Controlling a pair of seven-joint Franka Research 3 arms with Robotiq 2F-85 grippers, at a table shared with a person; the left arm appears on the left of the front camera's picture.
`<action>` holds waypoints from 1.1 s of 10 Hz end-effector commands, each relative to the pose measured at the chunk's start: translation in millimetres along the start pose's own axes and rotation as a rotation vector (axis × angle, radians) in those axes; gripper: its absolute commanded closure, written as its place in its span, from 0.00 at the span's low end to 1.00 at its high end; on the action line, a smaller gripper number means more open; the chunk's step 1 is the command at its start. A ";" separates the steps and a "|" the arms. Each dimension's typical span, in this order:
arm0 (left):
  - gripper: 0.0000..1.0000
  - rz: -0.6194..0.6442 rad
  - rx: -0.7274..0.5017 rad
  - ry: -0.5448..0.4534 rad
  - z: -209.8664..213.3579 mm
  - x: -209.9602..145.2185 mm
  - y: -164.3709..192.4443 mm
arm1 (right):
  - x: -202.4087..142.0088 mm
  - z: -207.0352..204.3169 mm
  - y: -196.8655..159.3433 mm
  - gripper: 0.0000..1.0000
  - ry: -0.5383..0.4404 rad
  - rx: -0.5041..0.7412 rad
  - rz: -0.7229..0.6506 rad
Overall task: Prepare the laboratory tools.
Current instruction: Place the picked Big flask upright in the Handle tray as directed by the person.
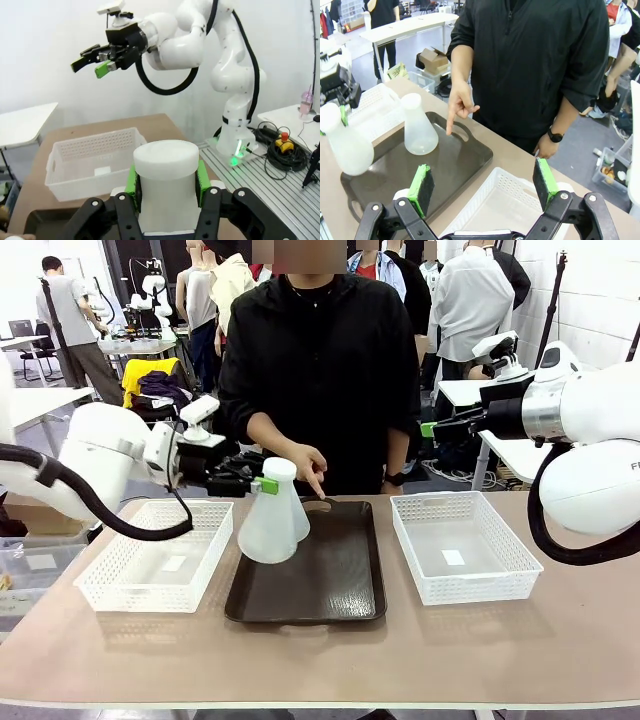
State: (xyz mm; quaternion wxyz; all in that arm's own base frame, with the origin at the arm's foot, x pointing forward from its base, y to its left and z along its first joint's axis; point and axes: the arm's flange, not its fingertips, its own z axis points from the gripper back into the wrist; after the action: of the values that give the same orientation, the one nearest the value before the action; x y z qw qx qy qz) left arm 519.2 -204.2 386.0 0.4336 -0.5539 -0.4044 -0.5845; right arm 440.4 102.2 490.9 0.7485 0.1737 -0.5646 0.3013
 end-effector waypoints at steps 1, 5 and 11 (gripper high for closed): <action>1.00 -0.048 -0.029 -0.088 -24.3 -23.1 14.0 | 0.8 0.0 0.0 0.00 -0.011 -0.003 0.003; 1.00 -0.119 0.016 -0.148 -52.2 -61.8 23.7 | 0.8 0.0 0.0 0.00 -0.011 -0.003 0.003; 1.00 -0.068 0.080 -0.171 -55.2 -84.5 29.1 | 0.8 0.0 0.0 0.00 -0.011 -0.003 0.003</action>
State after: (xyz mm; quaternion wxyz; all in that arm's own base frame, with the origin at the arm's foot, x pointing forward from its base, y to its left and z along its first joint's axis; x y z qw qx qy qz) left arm 527.6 -256.7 298.1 0.3919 -0.5719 -0.4716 -0.5449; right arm 440.3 102.2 490.9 0.7485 0.1736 -0.5646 0.3014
